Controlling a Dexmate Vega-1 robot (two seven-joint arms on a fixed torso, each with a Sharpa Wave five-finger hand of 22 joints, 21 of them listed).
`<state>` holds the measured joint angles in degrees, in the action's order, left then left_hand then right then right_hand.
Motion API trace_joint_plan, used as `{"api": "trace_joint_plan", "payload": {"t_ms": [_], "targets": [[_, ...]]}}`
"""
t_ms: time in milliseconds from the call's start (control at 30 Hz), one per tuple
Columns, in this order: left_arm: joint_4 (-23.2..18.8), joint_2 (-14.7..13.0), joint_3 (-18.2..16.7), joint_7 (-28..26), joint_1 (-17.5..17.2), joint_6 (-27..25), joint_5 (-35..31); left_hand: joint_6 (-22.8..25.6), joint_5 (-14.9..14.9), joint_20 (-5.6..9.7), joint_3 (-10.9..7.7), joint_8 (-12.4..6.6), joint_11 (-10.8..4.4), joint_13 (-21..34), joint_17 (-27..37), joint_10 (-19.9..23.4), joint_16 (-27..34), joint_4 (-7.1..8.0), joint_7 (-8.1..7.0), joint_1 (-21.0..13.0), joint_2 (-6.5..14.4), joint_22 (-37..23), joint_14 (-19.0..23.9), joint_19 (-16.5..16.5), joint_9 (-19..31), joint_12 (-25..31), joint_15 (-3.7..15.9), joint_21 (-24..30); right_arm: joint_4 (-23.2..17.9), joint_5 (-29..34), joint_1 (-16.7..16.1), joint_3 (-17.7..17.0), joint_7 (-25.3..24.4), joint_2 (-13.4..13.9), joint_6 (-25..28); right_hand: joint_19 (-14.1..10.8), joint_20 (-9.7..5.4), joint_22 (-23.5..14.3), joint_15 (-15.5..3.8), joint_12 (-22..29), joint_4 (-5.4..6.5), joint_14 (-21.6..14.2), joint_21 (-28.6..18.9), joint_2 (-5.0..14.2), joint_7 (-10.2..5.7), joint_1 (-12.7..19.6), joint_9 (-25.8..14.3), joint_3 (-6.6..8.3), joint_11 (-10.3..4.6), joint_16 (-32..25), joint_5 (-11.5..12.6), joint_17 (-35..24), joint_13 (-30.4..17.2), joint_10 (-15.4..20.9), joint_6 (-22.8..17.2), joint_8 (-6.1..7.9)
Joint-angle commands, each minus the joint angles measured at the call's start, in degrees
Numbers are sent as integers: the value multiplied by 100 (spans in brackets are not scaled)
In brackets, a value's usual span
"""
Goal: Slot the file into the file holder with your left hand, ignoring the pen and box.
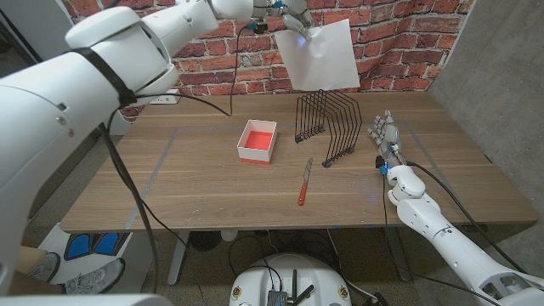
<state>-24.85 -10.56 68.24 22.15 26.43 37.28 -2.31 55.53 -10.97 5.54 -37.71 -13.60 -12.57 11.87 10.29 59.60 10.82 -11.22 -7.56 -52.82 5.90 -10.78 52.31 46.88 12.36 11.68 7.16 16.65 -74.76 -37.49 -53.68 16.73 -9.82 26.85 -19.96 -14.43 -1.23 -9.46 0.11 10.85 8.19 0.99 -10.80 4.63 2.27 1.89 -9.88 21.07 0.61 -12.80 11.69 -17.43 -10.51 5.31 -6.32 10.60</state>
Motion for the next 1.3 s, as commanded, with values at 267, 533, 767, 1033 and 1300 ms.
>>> {"api": "trace_joint_plan", "payload": {"t_ms": [267, 533, 767, 1033, 1300], "targets": [[-52, 122, 68, 6, -21, -289, 8, 97, 41, 544, 132, -59, 11, 24, 35, 124, 37, 23, -33, -261, -29, -32, 108, -9, 18, 65, 672, 33, -51, -19, -65, -34, -51, 7, 11, -31, 29, -18, -13, 18, 42, -12, -8, 268, 1, -81, -18, -1, 7, -23, 42, -17, -21, 64, -32, 15], [-52, 160, 87, -34, -13, -359, 9, 143, 59, 551, 210, -78, 9, 31, 37, 164, 43, 32, -27, -374, -53, -34, 142, 3, 16, 79, 672, 47, -86, -34, -105, -41, -54, 10, 13, -38, 31, -19, -11, 18, 45, -9, -10, 269, -2, -82, -19, -2, 7, -22, 43, -19, -21, 65, -33, 14], [-52, 210, 105, -82, -17, -494, 14, 194, 83, 560, 297, -95, 7, 36, 36, 199, 41, 25, -44, -480, -116, -34, 159, 22, 11, 91, 672, 63, -131, -34, -130, -47, -66, 23, 20, -37, 34, -19, -13, 19, 46, -12, -8, 271, -9, -81, -19, -2, 6, -22, 44, -21, -21, 66, -31, 12], [-52, 301, 171, -187, 3, -724, -10, 244, 110, 567, 402, -106, 9, 48, 35, 290, 38, 26, -52, -599, -186, -34, 170, 29, 4, 125, 672, 76, -191, -34, -176, -67, -105, 37, 25, -41, 34, -19, -14, 20, 47, -12, -9, 273, -6, -80, -19, -1, 5, -21, 46, -22, -22, 70, -37, 14], [-52, 406, 240, -213, 22, -888, -25, 264, 119, 560, 457, -108, 7, 55, 36, 338, 35, 25, -49, -679, -219, -34, 172, 14, 1, 143, 673, 75, -200, -42, -192, -74, -118, 24, 17, -43, 36, -19, -15, 18, 48, -12, -9, 272, -7, -80, -19, -3, 4, -21, 46, -24, -22, 67, -37, 13]]}}
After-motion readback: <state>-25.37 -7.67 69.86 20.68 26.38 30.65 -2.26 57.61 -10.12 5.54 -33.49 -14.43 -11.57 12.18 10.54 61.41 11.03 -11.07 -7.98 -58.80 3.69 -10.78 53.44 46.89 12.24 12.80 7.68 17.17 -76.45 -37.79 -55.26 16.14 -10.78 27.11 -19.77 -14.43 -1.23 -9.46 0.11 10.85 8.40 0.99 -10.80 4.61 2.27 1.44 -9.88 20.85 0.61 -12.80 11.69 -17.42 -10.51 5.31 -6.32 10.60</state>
